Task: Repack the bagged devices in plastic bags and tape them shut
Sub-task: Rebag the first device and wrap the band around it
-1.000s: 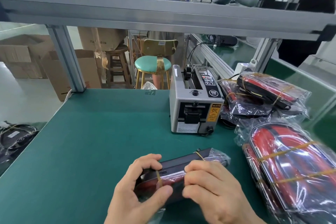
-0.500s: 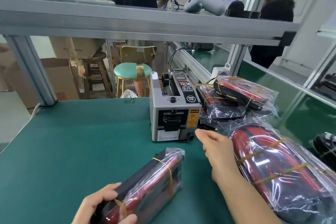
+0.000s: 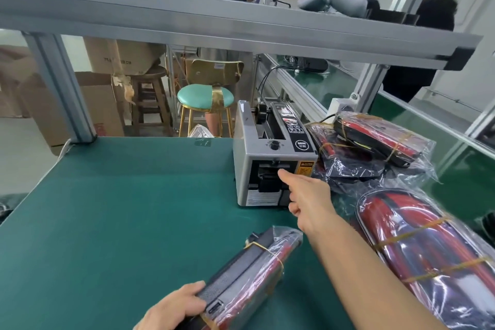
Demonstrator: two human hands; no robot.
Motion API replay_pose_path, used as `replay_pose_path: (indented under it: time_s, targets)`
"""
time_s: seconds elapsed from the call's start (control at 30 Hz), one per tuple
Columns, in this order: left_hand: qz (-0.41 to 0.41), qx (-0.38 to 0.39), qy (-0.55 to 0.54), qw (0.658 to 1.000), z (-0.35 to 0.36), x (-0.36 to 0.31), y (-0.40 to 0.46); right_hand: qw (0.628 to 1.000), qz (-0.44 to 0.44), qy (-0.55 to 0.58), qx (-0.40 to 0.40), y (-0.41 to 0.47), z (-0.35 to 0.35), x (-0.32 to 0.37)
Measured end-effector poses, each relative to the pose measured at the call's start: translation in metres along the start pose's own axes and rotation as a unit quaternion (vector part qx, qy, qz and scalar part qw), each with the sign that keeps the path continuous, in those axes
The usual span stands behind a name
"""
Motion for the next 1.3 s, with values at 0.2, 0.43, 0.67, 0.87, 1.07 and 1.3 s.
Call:
replay_pose_path:
  time_s: [0.2,0.43,0.67,0.87,1.07,1.3]
  targets:
    - [0.116,-0.042,0.017,0.992,0.012,-0.009,0.020,0.996,0.046,0.069,-0.024,0.003,0.010,0.002]
    - [0.072,-0.109,-0.026,0.991,0.021,-0.022,0.019,0.992,0.067,0.093,0.043,-0.008,0.011,0.009]
    - [0.016,-0.126,-0.010,0.992,0.029,-0.039,0.010,0.960,-0.096,-0.131,0.228,-0.111,-0.015,0.034]
    - [0.008,-0.161,-0.036,0.986,0.031,-0.039,0.004,0.938,-0.125,-0.180,0.268,-0.153,-0.020,-0.008]
    - [0.010,-0.154,-0.057,0.986,0.035,-0.046,0.000,0.925,-0.177,-0.242,0.233,-0.164,-0.025,-0.025]
    - [-0.014,-0.135,-0.071,0.988,0.031,-0.050,-0.001,0.876,-0.267,-0.313,0.251,-0.168,-0.018,-0.027]
Point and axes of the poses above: each hand's wrist, its own y-axis towards the middle knuckle, its own z-axis out of the palm, x = y × z, the point moved 1 cm from there along y, towards the middle knuckle, and after that the axes turned 12 degrees about x, right-handed, at the moved point
